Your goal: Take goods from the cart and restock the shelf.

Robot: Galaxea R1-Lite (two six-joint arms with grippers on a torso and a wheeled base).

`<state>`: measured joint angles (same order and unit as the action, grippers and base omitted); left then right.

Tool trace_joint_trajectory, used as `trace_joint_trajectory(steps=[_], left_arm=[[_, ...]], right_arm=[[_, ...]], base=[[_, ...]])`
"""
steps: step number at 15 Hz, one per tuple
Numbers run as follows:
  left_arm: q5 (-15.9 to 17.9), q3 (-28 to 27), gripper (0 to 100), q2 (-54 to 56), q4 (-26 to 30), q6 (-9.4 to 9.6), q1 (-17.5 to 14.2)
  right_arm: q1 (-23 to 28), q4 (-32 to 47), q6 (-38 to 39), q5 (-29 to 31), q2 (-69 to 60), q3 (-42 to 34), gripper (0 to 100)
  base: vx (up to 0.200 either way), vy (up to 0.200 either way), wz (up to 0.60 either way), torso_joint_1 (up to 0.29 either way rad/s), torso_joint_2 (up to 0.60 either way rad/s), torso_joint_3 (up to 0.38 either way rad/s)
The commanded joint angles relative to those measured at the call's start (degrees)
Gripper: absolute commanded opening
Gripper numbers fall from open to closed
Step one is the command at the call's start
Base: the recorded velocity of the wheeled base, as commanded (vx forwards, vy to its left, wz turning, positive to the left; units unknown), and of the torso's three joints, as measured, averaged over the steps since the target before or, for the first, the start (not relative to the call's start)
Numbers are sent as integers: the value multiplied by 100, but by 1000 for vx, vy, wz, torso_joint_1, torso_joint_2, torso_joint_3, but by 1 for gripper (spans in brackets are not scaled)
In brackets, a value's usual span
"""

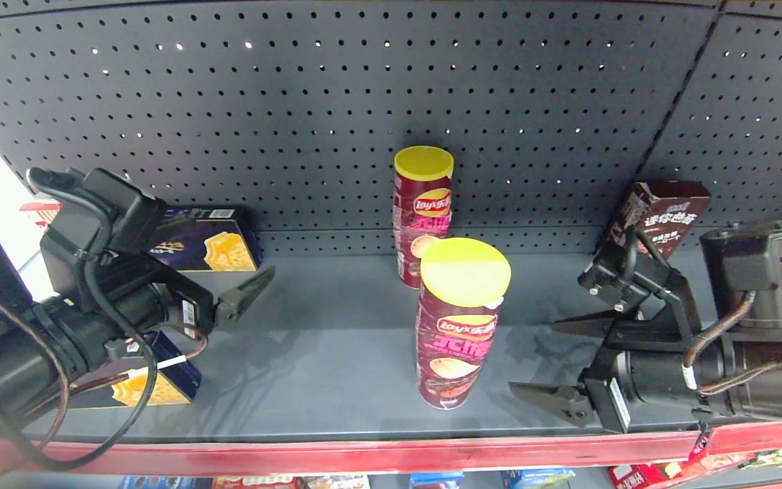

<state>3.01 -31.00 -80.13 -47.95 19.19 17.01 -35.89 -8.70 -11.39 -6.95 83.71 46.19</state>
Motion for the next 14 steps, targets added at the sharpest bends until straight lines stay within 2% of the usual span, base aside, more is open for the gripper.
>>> trace_joint_trajectory(steps=[1,9,14], left_arm=[[7,6,100,-20,5,6,-22],[7,6,100,-20,5,6,-31],[7,15,100,-20,5,6,-31]], right_arm=[[-15,0,-4,36,356,180,100],[-59,0,-4,44,892,681,100],[-85,-8,-4,36,928,716,100]], base=[[0,0,0,0,0,0],[0,0,0,0,0,0],[0,0,0,0,0,0]])
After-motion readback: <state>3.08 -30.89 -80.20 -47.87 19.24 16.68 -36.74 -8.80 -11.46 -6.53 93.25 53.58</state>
